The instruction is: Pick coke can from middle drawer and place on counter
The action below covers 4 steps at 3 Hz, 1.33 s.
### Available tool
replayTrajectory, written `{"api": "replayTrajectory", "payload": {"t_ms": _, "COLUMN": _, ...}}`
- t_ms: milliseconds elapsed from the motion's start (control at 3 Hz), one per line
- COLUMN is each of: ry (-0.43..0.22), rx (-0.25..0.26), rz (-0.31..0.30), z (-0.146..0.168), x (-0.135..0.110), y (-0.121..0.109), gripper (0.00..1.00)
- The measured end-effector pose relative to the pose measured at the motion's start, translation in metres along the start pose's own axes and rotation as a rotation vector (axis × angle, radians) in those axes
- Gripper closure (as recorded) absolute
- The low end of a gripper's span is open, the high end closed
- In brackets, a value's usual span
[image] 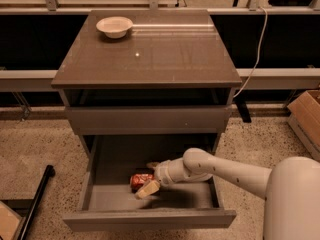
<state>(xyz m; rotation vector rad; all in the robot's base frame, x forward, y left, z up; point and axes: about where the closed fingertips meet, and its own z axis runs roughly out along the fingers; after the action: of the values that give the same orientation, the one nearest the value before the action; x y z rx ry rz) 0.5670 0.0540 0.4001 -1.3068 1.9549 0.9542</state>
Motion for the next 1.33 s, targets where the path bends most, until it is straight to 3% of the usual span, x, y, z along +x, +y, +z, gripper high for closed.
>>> {"api": "replayTrajectory", "payload": {"t_ms": 333, "ry": -0.014, "rx": -0.019, "rz": 0.041, "z": 0.013, "x": 0.01, "y": 0.002, "gripper": 0.4}}
{"api": "replayTrajectory", "payload": {"t_ms": 667, "ry": -0.016, "rx": 0.006, "rz": 0.079, "z": 0.008, "x": 0.013, "y": 0.004, "gripper": 0.63}}
{"api": "replayTrajectory", "payload": {"t_ms": 1000, "ry": 0.01, "rx": 0.017, "rz": 0.081, "z": -0.016, "x": 0.001, "y": 0.013, "gripper": 0.86}}
{"api": "replayTrajectory", "payload": {"t_ms": 1333, "ry": 0.051, "rx": 0.025, "rz": 0.021, "z": -0.067, "x": -0.043, "y": 0.021, "gripper": 1.0}}
